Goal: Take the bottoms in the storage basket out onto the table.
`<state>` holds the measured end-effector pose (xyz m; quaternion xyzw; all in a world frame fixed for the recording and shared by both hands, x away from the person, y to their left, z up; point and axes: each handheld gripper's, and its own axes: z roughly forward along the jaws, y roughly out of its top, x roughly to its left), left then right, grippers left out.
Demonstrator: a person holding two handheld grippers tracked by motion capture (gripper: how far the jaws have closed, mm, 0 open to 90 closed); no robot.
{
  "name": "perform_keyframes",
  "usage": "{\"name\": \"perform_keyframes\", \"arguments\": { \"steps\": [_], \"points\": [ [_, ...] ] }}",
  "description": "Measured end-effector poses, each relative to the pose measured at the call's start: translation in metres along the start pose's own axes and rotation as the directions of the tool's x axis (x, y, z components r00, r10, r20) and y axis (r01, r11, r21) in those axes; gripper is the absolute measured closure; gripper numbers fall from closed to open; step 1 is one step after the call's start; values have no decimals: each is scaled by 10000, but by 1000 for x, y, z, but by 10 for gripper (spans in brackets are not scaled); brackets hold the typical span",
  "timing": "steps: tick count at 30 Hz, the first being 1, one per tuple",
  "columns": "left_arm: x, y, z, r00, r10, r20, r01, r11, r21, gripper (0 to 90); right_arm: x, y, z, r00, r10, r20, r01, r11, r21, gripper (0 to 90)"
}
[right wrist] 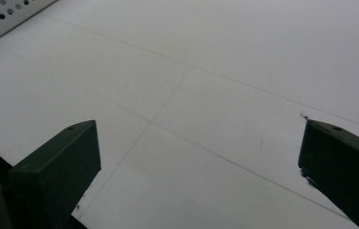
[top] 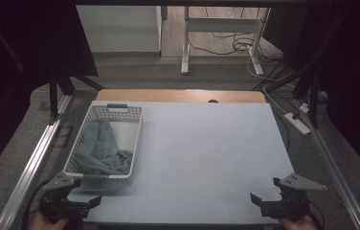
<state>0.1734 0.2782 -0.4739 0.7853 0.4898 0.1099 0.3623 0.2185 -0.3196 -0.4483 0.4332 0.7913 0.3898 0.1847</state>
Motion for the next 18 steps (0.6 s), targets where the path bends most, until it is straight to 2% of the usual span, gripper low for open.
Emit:
{"name": "perform_keyframes", "arguments": {
  "steps": [4, 18],
  "points": [
    [1, 0, 0, 9999, -19, 121, 18, 10000, 30, 20, 1, 0, 1, 9998, -148, -164, 150, 9998, 122, 10],
    [4, 0, 0, 9989, -277, 372, 275, 9996, 36, 10, 0, 1, 3, 9989, -146, -442, 158, 9996, 255, 11]
  ]
}}
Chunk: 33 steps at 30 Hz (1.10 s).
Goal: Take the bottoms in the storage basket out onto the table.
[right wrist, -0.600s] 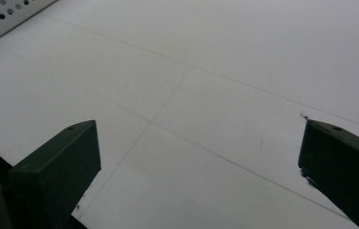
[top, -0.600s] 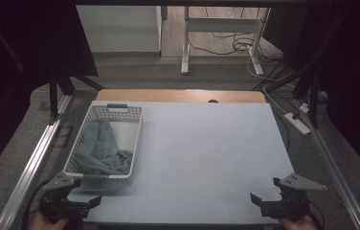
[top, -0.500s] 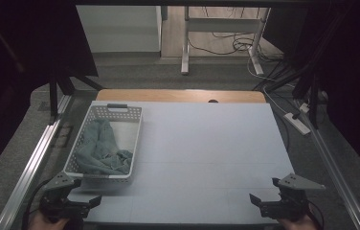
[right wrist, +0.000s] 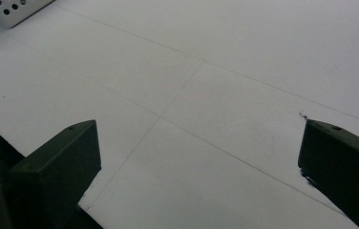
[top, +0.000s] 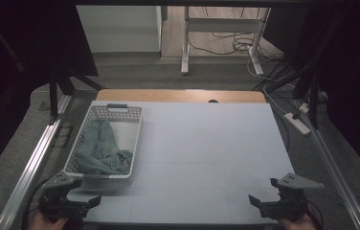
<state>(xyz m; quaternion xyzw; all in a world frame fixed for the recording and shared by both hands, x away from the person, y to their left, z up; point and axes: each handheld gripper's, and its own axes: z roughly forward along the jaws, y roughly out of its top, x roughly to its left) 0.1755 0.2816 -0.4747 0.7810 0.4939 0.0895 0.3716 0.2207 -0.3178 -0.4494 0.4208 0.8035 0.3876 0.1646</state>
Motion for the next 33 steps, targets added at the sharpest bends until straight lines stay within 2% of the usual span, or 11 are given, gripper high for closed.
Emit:
{"name": "perform_keyframes", "arguments": {
  "steps": [8, 12, 18, 23, 27, 33],
  "points": [
    [1, 0, -1, 10000, -72, 52, 72, 10000, -2, 0, 3, 1, 3, 9996, -290, -47, 291, 9992, 272, 11],
    [1, 1, -2, 9998, -101, 161, 102, 9999, -96, 0, 3, 1, 3, 9996, -266, -41, 267, 9992, 302, 11],
    [4, 3, -9, 9998, -87, 172, 94, 9989, -449, 0, 3, 1, 4, 9996, -280, -14, 280, 9988, 408, 11],
    [8, 4, -9, 9990, 75, 440, -48, 9981, -608, 0, 3, 2, 5, 9994, -343, -20, 343, 9982, 488, 11],
    [9, 6, -7, 9974, 265, 672, -228, 9982, -553, 0, 3, 2, 5, 9995, -320, -39, 322, 9984, 465, 11],
    [8, 9, -8, 9971, 552, 531, -512, 9959, -752, 0, 3, 2, 6, 9995, -326, -31, 328, 9981, 514, 11]
  ]
}}
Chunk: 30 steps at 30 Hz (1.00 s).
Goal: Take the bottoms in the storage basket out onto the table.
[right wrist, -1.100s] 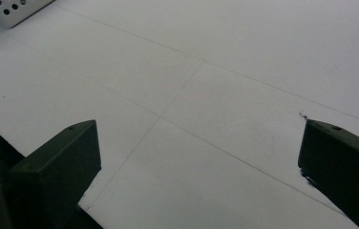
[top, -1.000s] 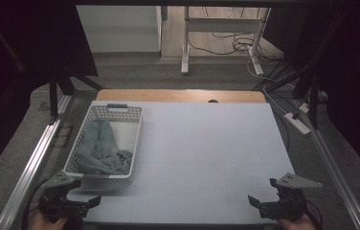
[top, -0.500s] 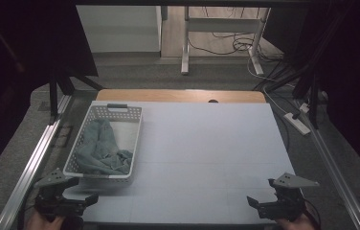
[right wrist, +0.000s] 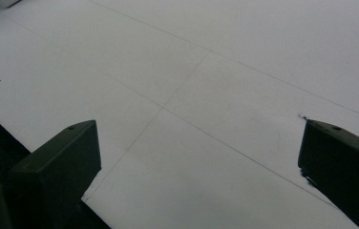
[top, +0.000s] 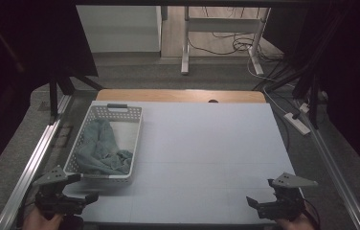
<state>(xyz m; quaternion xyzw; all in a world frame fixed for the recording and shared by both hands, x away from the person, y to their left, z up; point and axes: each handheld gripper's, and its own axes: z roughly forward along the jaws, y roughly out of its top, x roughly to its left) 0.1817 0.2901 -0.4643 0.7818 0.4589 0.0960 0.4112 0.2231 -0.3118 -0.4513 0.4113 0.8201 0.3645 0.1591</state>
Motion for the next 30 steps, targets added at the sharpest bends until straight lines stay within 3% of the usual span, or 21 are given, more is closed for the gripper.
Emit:
{"name": "perform_keyframes", "arguments": {
  "steps": [12, 24, 30],
  "points": [
    [3, 14, -5, 9996, 124, -259, -123, 9999, 37, 0, -2, 0, 1, 9998, 198, -29, -198, 9998, 18, 11],
    [10, 29, -5, 9981, 52, -617, -46, 9999, 92, 0, -2, 2, 3, 9999, 143, -95, -141, 9997, 203, 11],
    [14, 35, -4, 9982, 28, -595, -24, 10000, 68, 0, -2, 2, 4, 9999, 85, -117, -82, 9996, 260, 11]
  ]
}}
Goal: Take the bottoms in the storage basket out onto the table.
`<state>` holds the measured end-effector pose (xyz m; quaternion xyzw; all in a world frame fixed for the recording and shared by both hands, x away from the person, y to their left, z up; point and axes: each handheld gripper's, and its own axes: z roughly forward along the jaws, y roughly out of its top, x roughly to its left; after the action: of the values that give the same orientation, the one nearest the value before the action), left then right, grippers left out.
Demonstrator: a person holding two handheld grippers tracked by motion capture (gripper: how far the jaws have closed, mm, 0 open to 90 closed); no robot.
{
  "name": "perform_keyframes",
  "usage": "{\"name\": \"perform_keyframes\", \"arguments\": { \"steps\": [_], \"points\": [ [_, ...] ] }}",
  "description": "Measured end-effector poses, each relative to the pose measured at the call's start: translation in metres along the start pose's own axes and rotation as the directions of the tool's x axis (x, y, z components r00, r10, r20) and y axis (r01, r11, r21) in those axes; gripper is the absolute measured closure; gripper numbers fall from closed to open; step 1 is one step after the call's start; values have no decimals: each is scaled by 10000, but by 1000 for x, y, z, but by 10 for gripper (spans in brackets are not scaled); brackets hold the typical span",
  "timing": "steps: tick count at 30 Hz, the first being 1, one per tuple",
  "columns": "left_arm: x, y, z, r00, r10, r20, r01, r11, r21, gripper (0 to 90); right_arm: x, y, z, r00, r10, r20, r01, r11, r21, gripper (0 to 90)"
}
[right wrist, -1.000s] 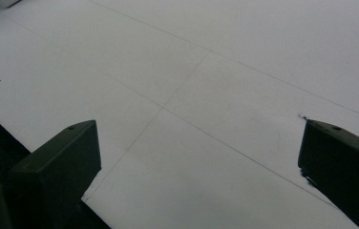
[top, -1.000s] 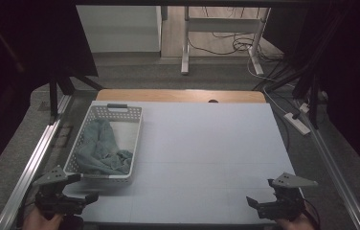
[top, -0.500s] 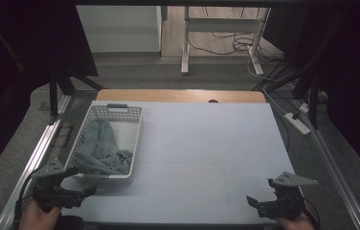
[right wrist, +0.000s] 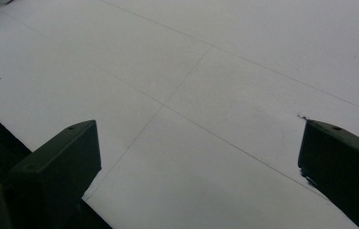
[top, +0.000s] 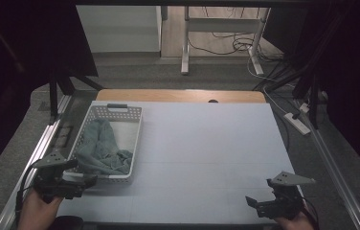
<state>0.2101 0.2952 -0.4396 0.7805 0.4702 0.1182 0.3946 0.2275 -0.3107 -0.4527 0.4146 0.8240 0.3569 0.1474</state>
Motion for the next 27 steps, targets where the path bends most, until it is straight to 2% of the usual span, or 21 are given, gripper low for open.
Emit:
{"name": "perform_keyframes", "arguments": {
  "steps": [6, 7, 11, 12, 16, 19, 21, 24, 27],
  "points": [
    [3, 8, 4, 9998, 60, -180, -58, 9999, 126, 0, 0, 0, 0, 10000, 2, -35, -2, 10000, 36, 12],
    [4, 11, 5, 9996, 4, -281, -2, 9999, 100, 0, 0, 0, 1, 10000, -29, -38, 29, 10000, 63, 12],
    [7, 15, 7, 9997, -24, -241, 27, 9999, 146, 0, 1, 0, 1, 10000, -88, -30, 88, 9999, 136, 12],
    [9, 17, 11, 9994, -45, -333, 54, 9996, 267, 0, 1, 1, 2, 9999, -117, -37, 118, 9998, 157, 12],
    [13, 20, 15, 9996, -68, -256, 77, 9994, 341, 0, 1, 1, 2, 9999, -123, -44, 124, 9998, 166, 12],
    [17, 23, 19, 9995, -228, -196, 235, 9991, 358, 0, 1, 1, 2, 9999, -148, -56, 149, 9997, 174, 12],
    [23, 26, 21, 9995, -321, -13, 321, 9990, 309, 0, 2, 1, 2, 9998, -189, -43, 190, 9995, 240, 12],
    [27, 30, 25, 9992, -338, -227, 348, 9984, 443, 0, 2, 1, 3, 9997, -232, -46, 233, 9994, 274, 12],
    [31, 32, 29, 9990, -374, -235, 387, 9976, 572, 0, 2, 1, 3, 9997, -259, -48, 260, 9992, 300, 12]
  ]
}}
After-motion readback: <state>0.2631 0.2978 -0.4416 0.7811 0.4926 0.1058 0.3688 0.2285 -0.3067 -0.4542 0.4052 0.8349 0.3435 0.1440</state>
